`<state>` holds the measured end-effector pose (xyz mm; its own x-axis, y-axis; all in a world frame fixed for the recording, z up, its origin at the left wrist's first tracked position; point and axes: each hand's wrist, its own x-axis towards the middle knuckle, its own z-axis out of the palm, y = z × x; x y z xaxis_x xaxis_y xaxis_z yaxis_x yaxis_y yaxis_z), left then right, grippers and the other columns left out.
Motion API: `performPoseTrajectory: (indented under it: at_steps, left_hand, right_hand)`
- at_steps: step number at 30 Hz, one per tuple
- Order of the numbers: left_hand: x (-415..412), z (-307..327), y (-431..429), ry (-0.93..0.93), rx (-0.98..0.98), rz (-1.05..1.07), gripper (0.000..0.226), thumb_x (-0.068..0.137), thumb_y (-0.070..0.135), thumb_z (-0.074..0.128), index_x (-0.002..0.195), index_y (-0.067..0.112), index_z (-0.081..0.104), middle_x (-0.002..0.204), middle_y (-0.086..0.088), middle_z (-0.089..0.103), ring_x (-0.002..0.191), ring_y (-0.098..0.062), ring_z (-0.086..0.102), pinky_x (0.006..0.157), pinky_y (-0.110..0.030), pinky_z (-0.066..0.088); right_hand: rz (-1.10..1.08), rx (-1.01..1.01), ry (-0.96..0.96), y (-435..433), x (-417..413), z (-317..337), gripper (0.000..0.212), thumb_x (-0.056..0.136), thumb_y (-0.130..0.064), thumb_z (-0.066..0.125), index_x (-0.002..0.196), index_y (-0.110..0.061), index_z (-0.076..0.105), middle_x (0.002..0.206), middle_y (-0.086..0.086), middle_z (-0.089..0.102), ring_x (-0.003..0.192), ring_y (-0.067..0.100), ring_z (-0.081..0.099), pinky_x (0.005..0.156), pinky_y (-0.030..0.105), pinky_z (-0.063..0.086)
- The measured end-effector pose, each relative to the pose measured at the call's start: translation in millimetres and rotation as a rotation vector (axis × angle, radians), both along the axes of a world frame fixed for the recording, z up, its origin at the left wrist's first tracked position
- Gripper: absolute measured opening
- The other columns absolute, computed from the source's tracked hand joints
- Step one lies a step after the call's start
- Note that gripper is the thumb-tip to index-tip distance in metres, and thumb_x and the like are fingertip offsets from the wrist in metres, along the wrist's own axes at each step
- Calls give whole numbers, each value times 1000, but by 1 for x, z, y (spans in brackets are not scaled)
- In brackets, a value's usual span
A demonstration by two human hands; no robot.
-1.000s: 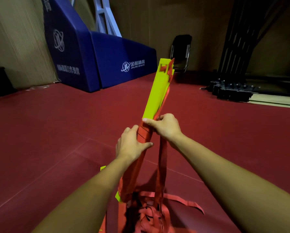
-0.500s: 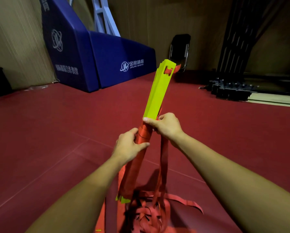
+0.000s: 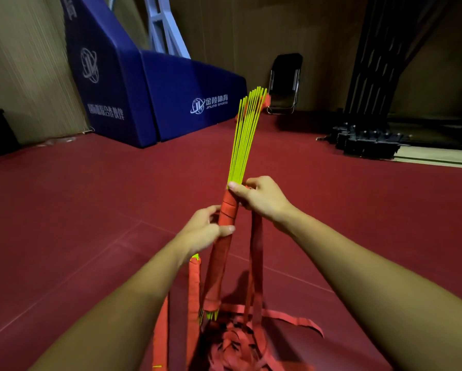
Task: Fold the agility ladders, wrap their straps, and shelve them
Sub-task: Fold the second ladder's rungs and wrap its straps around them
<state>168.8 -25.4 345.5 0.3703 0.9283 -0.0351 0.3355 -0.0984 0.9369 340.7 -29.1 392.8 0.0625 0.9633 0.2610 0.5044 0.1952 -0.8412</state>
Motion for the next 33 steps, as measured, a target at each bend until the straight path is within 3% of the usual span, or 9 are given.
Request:
performPoseTrajectory:
  at_steps: [6,11,13,15,17,19,24,29,33]
  left_hand:
    - [-5,-9,2,279,286,198,46,62,48,86,97,27,65,81,9,71,81,-17,69,74,-30,52]
    - [5,4,-13,683,474,379,54,67,65,75,105,31,59,93,3,51,99,-33,64,75,-36,46]
    - [7,3,-12,638,469,339,56,67,64,78,106,29,58,94,1,52,96,-31,62,75,-36,45]
    - [6,2,-10,374,316,175,56,66,55,83,108,28,57,95,-1,60,89,-23,61,76,-39,47]
    - [5,1,-9,107,95,23,50,75,30,83,116,23,55,101,-6,68,89,-19,63,85,-47,52]
    - [3,0,-7,35,38,-17,42,80,8,78,116,19,59,107,-12,72,95,-21,66,95,-51,53]
    - [-2,-9,-1,266,256,103,51,52,56,78,96,34,66,83,7,75,85,-20,72,82,-42,57]
    - [5,0,-14,626,495,271,30,72,53,72,89,35,55,90,4,58,97,-30,63,72,-35,43]
    - [6,0,-15,587,423,209,36,70,50,70,99,36,54,91,3,60,92,-29,64,74,-36,48]
  right_hand:
    - [52,-50,73,1,4,-3,38,87,-40,71,60,-14,63,57,0,66,47,9,48,59,30,39]
    - [-82,-26,78,0,-5,-1,52,74,-59,75,52,-15,61,51,2,63,49,12,52,58,31,40]
    - [-107,-10,106,1,-6,-2,50,80,-53,73,52,-14,59,47,-3,61,48,11,50,58,32,38]
    - [-98,3,158,0,-4,-2,44,83,-48,72,57,-13,63,50,-4,63,49,11,49,59,32,39]
    - [-104,13,200,0,-1,-1,41,85,-45,71,60,-13,66,52,-4,64,49,10,49,59,31,38]
    - [-94,2,222,-1,2,-1,41,87,-44,70,60,-13,67,51,-4,64,45,7,47,57,29,37]
    - [-142,-31,9,-8,5,3,53,85,-58,65,57,-13,68,39,-9,55,44,5,49,55,27,36]
    - [-200,-20,-61,-12,-5,7,74,67,-78,65,63,-5,69,55,5,67,60,19,64,61,35,47]
    - [-205,13,-72,-8,-8,6,65,76,-67,68,57,-6,60,60,12,66,63,28,62,63,39,48]
